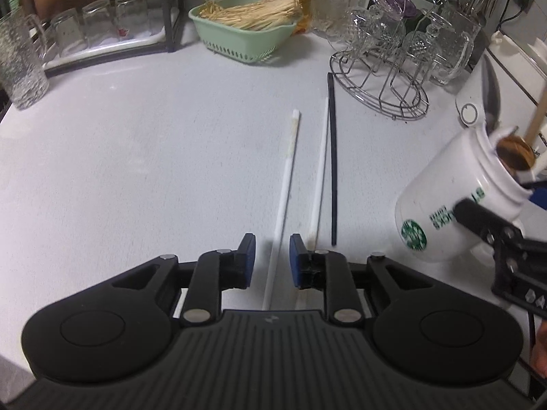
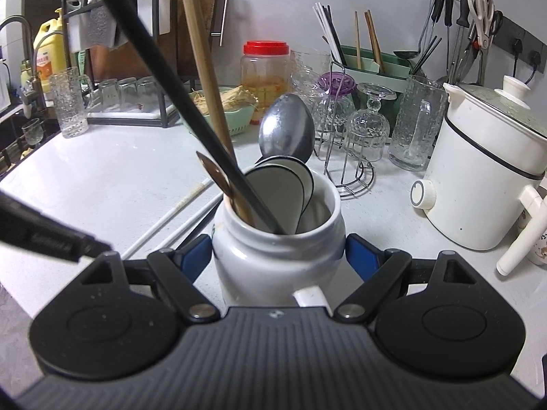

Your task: Organize utensils

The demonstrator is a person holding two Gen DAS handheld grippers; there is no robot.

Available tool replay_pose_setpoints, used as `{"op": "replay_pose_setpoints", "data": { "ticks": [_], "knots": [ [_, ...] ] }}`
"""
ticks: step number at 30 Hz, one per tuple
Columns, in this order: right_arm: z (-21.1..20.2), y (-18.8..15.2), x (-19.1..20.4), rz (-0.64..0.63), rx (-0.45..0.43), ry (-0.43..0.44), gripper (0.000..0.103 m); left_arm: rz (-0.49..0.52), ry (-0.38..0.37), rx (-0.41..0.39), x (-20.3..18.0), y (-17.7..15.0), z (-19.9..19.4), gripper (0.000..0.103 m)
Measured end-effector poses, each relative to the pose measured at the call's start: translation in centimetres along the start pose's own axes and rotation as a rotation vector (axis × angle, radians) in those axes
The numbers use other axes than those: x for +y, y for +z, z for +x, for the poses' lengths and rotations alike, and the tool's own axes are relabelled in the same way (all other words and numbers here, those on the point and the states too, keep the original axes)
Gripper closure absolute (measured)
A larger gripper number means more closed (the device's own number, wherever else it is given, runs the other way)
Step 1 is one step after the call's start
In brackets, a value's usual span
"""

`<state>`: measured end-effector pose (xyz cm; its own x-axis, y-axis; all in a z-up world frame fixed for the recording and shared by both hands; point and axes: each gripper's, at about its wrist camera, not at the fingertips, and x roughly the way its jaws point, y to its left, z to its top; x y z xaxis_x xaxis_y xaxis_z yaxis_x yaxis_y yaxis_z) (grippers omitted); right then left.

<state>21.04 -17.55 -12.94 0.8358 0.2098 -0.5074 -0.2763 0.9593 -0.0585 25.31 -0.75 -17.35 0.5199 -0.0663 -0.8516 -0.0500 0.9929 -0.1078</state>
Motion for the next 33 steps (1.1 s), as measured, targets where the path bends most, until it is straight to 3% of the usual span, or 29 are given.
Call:
{"op": "replay_pose_setpoints", "data": {
  "ticks": [7,13,33],
  "knots": [
    [0.0,-0.2,0.1,-0.017,-0.008,0.001,0.016,0.036,-0.056,-0.041,0.0,4.2,2.7,0.077],
    [0.1,-0.1,0.0,-0.016,-0.008,0.001,0.016,0.079,-0.083,-0.016,-0.3,7.0,5.9,0.077],
    [1.6,1.1,0.3,0.016,0.015,-0.058,0.016,0.248,-0.02,0.053,-1.5,10.3,9.7,0.077]
  ]
}}
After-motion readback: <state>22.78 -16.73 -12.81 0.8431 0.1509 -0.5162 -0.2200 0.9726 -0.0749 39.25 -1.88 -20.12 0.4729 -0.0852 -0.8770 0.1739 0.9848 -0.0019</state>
